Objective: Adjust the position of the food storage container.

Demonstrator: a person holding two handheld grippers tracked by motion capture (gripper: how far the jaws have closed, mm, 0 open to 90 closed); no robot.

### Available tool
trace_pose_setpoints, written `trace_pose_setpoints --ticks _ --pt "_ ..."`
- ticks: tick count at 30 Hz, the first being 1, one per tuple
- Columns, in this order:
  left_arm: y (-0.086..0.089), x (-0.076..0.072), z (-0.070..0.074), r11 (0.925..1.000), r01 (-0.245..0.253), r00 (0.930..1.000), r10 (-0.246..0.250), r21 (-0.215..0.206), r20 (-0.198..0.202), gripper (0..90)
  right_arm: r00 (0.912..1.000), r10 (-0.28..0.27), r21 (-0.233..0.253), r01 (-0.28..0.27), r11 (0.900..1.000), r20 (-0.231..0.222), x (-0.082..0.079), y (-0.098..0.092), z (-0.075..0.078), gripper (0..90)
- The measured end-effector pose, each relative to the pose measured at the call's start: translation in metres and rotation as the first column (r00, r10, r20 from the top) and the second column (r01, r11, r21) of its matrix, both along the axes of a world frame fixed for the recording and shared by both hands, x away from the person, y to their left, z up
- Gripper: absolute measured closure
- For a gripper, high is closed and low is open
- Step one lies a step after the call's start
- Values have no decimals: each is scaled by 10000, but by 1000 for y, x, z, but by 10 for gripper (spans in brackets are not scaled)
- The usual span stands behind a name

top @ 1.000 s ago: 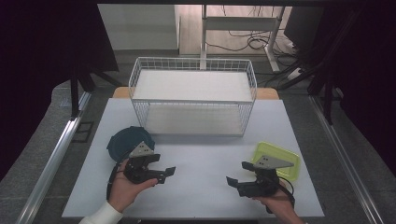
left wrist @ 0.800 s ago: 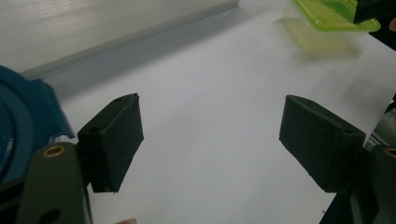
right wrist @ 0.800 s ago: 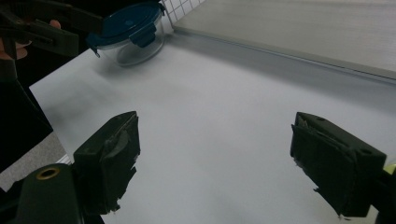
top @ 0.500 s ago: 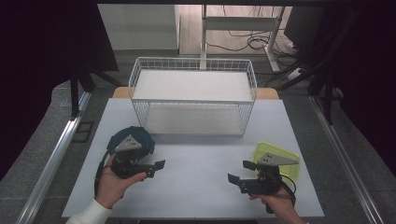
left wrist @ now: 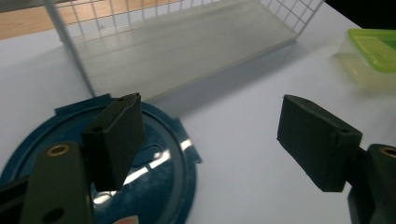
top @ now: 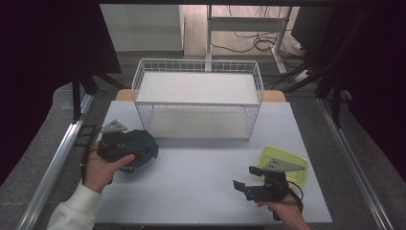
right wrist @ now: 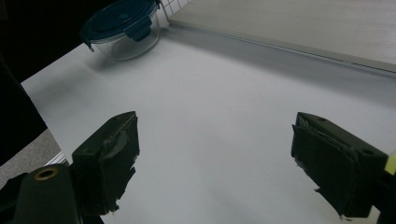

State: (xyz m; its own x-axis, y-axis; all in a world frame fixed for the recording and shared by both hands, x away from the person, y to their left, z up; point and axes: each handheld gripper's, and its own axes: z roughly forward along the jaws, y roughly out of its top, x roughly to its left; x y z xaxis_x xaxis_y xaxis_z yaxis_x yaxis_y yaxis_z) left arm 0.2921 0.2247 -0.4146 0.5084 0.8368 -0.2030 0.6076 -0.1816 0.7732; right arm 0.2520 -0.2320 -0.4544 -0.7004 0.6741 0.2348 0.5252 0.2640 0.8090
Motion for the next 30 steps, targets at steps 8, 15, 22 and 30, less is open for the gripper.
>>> trace_pose_setpoints --ticks 8,15,22,30 --pt "23 30 -14 9976 -671 9963 680 177 -517 233 10000 1 -139 -1 9999 -23 0 2 0 139" --pt "37 48 -25 9927 -1191 9893 1203 194 -827 240 9998 -149 -332 146 9993 -96 -1 3 -1 129" --pt "47 62 -30 9899 -1311 9878 1351 547 -774 248 9993 -325 -381 318 9988 -168 1 2 -3 116" --pt "60 80 -39 9810 -1557 9842 1641 1155 -671 286 9991 -358 -423 348 9985 -213 2 3 -4 112"
